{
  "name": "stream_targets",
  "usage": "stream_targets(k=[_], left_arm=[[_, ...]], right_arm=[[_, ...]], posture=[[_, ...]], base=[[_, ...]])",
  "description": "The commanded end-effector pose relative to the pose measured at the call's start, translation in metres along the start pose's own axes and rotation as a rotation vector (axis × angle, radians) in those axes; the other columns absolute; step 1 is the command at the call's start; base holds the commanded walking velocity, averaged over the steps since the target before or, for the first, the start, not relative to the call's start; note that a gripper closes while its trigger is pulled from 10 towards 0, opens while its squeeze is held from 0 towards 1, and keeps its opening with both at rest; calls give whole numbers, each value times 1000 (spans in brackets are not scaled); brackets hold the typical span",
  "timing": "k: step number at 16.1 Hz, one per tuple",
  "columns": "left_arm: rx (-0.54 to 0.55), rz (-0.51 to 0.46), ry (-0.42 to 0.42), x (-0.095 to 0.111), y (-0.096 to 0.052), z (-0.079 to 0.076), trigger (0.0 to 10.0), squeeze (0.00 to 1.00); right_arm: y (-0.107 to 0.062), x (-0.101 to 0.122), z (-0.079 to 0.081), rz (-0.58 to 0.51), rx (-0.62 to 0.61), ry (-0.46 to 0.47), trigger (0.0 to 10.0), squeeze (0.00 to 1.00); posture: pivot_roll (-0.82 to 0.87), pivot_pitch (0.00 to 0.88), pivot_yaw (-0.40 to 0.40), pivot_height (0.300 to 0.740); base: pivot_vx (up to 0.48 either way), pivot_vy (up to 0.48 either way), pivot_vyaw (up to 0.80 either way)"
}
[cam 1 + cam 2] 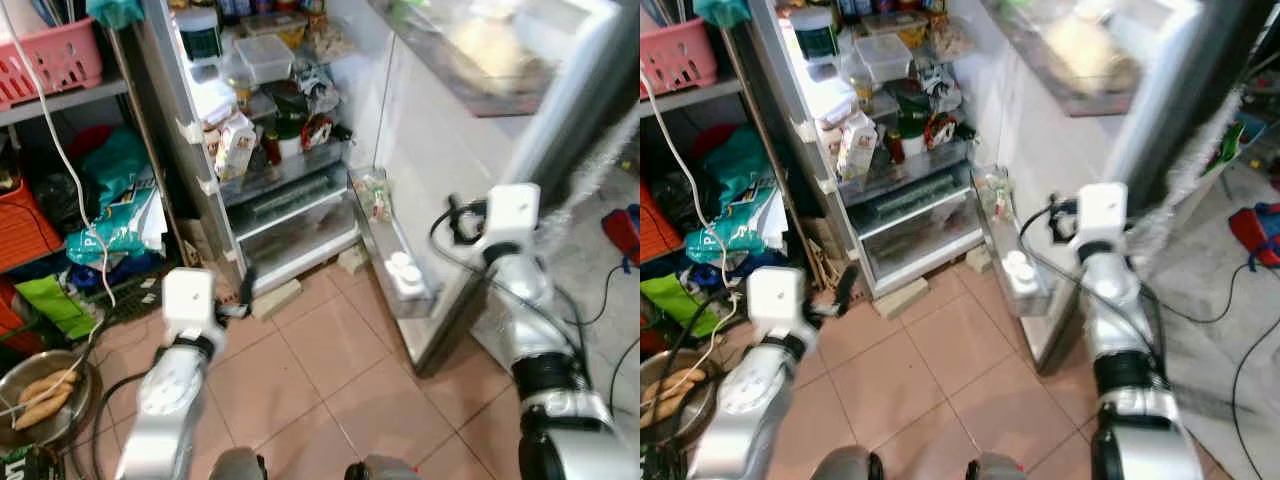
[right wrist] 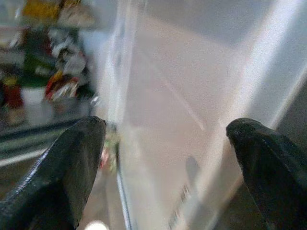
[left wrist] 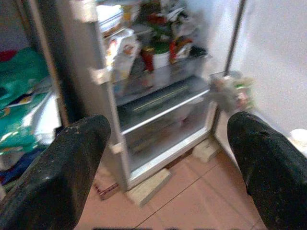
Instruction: Restocking fridge
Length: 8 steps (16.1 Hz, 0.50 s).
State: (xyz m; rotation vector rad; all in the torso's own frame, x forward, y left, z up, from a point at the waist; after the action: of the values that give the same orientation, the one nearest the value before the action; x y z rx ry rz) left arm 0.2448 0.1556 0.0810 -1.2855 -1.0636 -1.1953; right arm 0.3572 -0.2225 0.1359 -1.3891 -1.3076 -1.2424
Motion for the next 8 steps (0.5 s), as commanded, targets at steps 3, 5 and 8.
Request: stream_targets(k=[3, 5, 8], left_arm=[[6, -7, 11, 7, -2, 2, 10000, 0], [-4, -4, 13, 7, -1, 1, 10000, 0], [-14, -10, 22, 9, 0, 1, 10000, 0]], right_arm=[[2, -1, 7, -23, 17, 33, 10000, 0], [-2, -3, 6, -30, 9, 22, 10000, 0], [-11, -13, -7, -15, -83, -39, 10000, 0]], posture=[[132, 62, 5, 740], [123, 61, 12, 740], [113, 60, 16, 740]], base=[[0, 0, 0], [0, 0, 0], [0, 0, 0]])
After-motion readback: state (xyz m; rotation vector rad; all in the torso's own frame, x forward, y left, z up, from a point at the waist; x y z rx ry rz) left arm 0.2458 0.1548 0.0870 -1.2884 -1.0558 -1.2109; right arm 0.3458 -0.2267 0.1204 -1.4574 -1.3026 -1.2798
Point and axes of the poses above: a point about 5 cm out from each wrist's last joint towards the gripper, its own y axis pointing out of the wrist towards the gripper, its own x axis along the axis of the wrist's last joint, z = x × y, the point moved 1 cm from there along y, pointing out of the wrist towards the gripper, and after that the axes turned 2 degrees about y, right-handed, at the moved point
